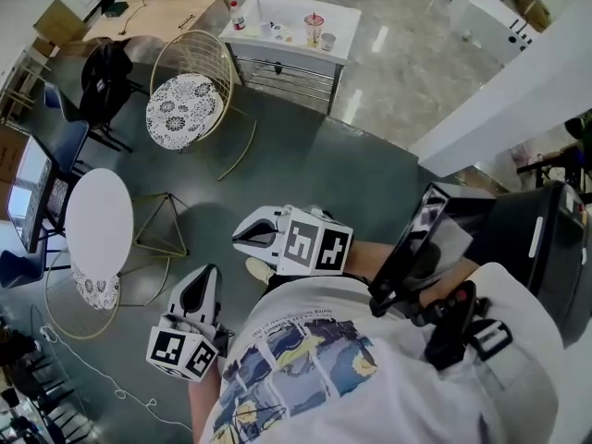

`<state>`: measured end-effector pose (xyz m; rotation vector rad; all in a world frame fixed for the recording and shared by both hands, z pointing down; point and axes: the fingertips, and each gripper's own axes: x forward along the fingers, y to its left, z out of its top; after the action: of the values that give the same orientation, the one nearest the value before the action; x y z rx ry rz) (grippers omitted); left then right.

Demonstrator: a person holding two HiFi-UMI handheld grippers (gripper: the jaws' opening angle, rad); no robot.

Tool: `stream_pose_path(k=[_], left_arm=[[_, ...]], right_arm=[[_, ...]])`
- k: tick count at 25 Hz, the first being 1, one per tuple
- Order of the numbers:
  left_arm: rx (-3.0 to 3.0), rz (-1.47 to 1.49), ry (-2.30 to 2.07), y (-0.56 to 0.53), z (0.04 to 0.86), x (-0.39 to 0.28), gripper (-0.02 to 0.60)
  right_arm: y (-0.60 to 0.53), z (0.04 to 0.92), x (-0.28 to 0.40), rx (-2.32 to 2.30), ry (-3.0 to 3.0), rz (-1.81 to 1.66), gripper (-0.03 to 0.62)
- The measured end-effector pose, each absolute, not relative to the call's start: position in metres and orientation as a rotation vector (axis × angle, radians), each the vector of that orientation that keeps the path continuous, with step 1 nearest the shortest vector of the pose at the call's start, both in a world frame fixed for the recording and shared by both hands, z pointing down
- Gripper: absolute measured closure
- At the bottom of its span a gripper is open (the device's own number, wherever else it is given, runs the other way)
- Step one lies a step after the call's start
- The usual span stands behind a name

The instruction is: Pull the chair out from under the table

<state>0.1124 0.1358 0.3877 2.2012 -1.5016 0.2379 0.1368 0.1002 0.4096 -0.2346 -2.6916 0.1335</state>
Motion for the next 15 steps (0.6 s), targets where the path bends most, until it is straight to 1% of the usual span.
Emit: stream_pose_path(k=[15], left_arm=[[2.211, 0.247, -1.488, 0.1290, 0.3849, 0.1098, 0.572]], right_arm=[[0.0979, 0.4064, 0.1316, -0.255, -2.680, 0.121, 0.583]])
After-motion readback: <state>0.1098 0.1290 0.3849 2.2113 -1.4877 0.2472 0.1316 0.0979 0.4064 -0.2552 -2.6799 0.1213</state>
